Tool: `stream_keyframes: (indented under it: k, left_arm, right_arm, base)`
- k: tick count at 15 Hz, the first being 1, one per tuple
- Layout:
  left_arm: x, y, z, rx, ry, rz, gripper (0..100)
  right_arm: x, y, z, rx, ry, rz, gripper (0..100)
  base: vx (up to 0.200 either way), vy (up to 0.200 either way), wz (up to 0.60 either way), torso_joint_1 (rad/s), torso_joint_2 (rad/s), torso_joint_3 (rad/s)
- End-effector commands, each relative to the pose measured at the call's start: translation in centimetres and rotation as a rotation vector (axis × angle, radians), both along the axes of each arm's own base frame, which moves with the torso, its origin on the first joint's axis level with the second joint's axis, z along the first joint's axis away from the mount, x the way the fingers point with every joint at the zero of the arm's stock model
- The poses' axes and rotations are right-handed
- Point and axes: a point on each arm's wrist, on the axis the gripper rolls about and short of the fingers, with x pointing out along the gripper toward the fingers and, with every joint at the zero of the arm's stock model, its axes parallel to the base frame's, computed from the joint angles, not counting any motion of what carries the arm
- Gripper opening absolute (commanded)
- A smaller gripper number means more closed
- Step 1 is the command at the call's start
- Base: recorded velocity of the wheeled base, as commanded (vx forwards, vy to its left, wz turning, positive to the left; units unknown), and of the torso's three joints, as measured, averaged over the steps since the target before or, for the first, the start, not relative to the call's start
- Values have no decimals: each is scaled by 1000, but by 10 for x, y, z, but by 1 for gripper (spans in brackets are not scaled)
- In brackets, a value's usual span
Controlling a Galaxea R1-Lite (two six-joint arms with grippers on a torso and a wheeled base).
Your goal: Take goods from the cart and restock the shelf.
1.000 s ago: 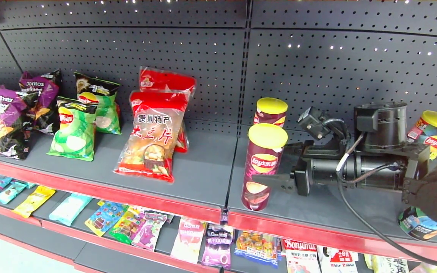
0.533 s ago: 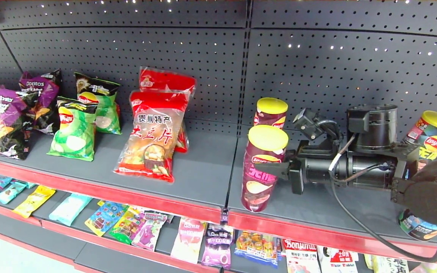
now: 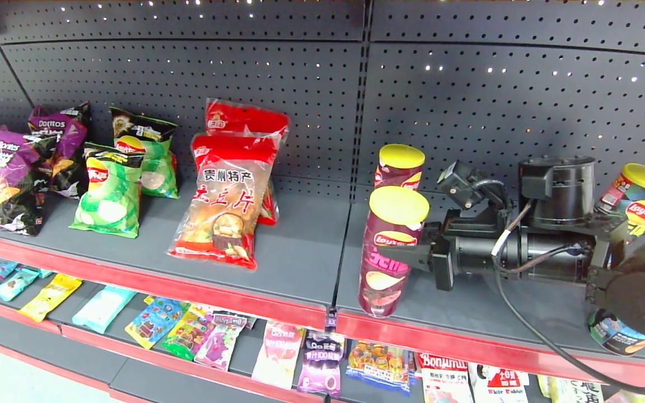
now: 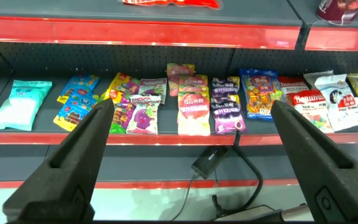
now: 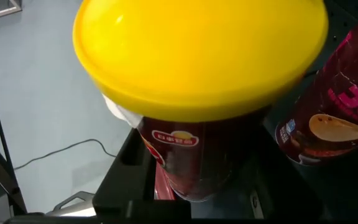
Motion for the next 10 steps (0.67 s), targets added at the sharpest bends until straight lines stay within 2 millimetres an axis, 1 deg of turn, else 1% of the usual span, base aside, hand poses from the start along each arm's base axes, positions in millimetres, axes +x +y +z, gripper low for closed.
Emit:
stream_keyframes:
  k: [1, 8, 10]
  left_arm:
    - [0, 0, 0, -1, 3, 0, 100]
    - [0, 0, 0, 1, 3, 0, 100]
    - [0, 0, 0, 1, 3, 0, 100]
  right_arm:
    - [-2, -1, 2, 3, -5, 0, 0]
    - [-2, -3, 3, 3, -9, -6, 0]
    - [-5, -5, 0, -2, 3, -6, 0]
  base:
    - [0, 0, 0, 0, 0, 0]
    - [0, 0, 0, 0, 0, 0]
    - [0, 0, 0, 0, 0, 0]
